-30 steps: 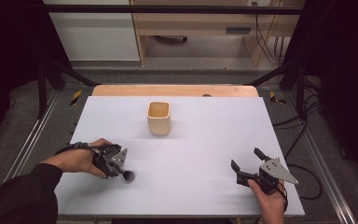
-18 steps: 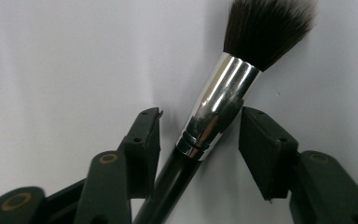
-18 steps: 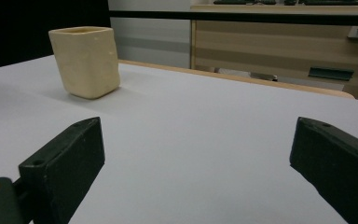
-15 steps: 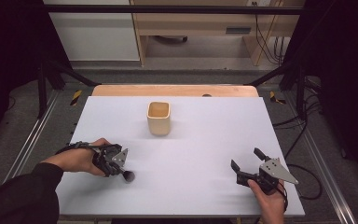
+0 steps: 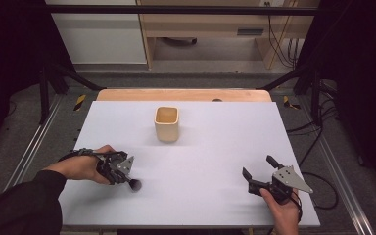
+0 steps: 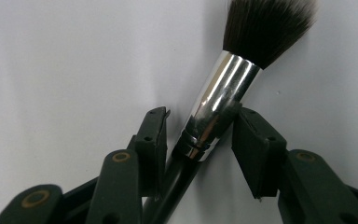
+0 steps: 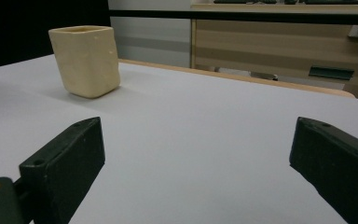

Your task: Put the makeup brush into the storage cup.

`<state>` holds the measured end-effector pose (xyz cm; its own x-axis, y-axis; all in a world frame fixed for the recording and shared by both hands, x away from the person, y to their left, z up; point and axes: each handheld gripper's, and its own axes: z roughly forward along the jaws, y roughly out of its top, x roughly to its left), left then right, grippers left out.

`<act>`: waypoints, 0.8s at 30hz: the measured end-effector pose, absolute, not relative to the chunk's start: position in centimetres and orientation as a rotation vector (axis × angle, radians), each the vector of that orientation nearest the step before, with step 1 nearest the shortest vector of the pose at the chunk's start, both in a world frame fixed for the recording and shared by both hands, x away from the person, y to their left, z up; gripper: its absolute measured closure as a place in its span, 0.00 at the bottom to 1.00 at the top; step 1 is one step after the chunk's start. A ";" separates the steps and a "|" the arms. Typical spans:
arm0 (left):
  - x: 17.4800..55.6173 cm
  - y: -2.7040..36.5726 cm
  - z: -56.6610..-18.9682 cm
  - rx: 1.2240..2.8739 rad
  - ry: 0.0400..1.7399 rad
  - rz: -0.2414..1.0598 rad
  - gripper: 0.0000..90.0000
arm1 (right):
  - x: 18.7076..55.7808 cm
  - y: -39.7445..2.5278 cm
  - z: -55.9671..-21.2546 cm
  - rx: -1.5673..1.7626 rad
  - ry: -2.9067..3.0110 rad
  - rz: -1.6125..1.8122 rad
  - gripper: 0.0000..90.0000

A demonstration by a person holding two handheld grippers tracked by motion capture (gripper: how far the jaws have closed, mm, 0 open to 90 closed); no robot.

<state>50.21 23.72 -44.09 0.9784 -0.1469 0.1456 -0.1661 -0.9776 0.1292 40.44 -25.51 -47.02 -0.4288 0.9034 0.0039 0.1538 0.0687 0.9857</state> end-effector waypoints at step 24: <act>49.7 23.5 -43.1 2.933 -0.249 0.222 0.79 | 40.4 -25.5 -47.1 1.072 1.678 1.416 0.04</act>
